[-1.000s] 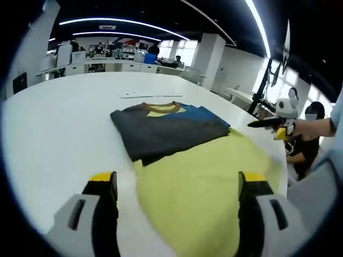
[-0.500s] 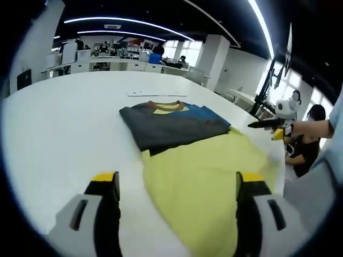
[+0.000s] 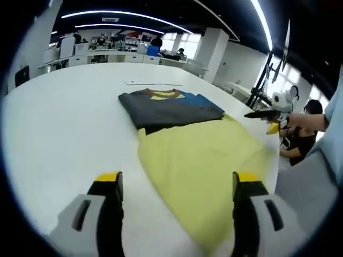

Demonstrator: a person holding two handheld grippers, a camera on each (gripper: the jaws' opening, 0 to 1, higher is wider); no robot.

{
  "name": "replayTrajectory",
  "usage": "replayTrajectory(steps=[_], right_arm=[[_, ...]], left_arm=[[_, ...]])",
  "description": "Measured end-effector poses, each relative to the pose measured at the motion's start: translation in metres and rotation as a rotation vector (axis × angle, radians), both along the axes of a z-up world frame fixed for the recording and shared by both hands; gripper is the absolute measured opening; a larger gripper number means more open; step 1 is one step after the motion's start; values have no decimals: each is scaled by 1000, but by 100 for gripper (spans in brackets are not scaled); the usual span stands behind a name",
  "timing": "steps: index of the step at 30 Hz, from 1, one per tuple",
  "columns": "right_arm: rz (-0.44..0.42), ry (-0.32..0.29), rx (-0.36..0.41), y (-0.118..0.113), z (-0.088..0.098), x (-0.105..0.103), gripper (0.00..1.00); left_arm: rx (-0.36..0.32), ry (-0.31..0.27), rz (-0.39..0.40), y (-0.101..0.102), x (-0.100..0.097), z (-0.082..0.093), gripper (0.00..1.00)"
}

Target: Fold the garment on the visible template until the final outline fits inside the template.

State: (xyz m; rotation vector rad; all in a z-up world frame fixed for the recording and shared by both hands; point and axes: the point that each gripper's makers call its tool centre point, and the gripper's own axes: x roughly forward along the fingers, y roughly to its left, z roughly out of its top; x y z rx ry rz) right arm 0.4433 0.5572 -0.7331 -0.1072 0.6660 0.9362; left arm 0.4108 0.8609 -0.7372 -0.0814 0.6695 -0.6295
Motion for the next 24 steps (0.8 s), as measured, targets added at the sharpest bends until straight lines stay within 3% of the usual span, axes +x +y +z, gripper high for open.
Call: replayTrajectory(steps=[11,18,24], right_arm=[[6,20,-19,-12,-7,-22,94],[32,33,-52,-21,-15,-50,77],[32,57,-72,-31,-22,-71,64]], left_arm=[[28,66,-54,4,-31,-7,71],[23,121,-75,6,-46,-11,60],[18,182,-67,12,-64,-14,44]])
